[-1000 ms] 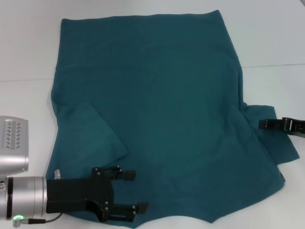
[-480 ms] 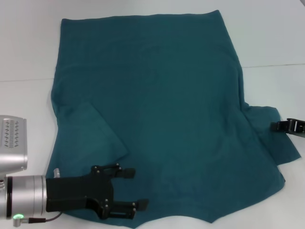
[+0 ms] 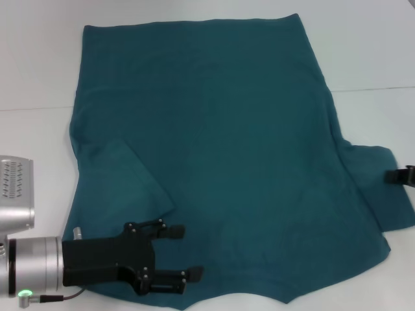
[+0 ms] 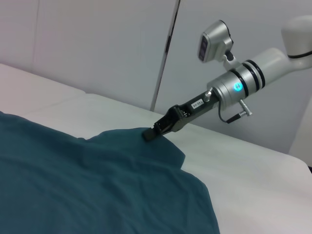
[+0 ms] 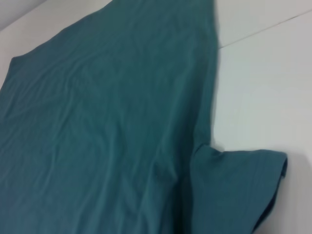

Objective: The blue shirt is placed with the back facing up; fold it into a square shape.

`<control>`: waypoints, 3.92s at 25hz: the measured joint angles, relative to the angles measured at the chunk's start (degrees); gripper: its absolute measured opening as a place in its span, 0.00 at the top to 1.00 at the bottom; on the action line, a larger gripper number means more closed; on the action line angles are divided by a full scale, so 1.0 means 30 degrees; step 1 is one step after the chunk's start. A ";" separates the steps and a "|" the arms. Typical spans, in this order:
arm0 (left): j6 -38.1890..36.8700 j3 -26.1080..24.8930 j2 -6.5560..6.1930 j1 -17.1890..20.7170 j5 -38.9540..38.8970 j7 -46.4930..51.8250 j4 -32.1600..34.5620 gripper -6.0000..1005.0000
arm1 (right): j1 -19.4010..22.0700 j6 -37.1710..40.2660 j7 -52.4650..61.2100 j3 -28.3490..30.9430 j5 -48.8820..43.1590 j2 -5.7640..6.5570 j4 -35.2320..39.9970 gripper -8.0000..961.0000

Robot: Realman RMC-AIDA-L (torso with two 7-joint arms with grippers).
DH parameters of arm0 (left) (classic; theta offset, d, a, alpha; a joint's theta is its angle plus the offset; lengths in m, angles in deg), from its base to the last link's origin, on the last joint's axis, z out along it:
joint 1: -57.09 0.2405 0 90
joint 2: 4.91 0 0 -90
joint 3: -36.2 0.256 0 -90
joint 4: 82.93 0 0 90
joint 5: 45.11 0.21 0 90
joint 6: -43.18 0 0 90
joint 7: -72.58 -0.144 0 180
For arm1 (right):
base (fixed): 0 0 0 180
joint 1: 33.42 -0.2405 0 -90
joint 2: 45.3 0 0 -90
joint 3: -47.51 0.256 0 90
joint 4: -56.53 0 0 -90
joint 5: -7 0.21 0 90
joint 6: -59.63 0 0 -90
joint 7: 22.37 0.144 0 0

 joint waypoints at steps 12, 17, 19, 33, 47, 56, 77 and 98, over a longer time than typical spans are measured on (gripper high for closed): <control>-0.0029 -0.0048 0.0030 0.0048 -0.0348 0.0502 -0.0149 0.12 | 0.0872 0.1205 -0.1169 0.2092 0.0053 0.0733 0.0037 0.98; -0.0052 -0.0047 0.0030 0.0046 -0.0499 0.0726 -0.0166 0.12 | 0.0810 0.1491 -0.1593 0.2489 0.0325 0.0775 0.0097 0.98; -0.0077 -0.0046 0.0030 0.0042 -0.0512 0.0830 -0.0126 0.12 | 0.0705 0.1506 -0.1648 0.2589 0.0490 0.0782 0.0195 0.98; 0.0047 -0.0046 -0.0035 -0.0099 -0.0512 0.0987 -0.0030 0.12 | -0.0584 0.0922 -0.1661 0.2603 0.0510 0.0823 0.0239 0.98; 0.0058 -0.0132 -0.0028 -0.0102 -0.0516 0.1145 -0.0023 0.12 | -0.1278 0.0350 -0.1661 0.2295 0.0507 0.0933 0.0239 0.98; 0.0101 -0.0231 -0.0059 -0.0172 -0.0542 0.1224 0.0086 0.12 | -0.2825 -0.0027 -0.1551 0.2116 0.1617 -0.0095 -0.0690 0.98; 0.0504 -0.0250 -0.0089 -0.0079 -0.0521 0.1357 0.0242 0.12 | -0.3586 -0.1460 -0.3010 -0.0990 0.4399 -0.1114 -0.1129 0.50; 0.0934 -0.2423 -0.0296 0.1502 0.0348 0.8363 0.2644 0.12 | -0.0149 0.6424 -0.4289 -0.1175 0.5786 0.0243 -0.0401 0.03</control>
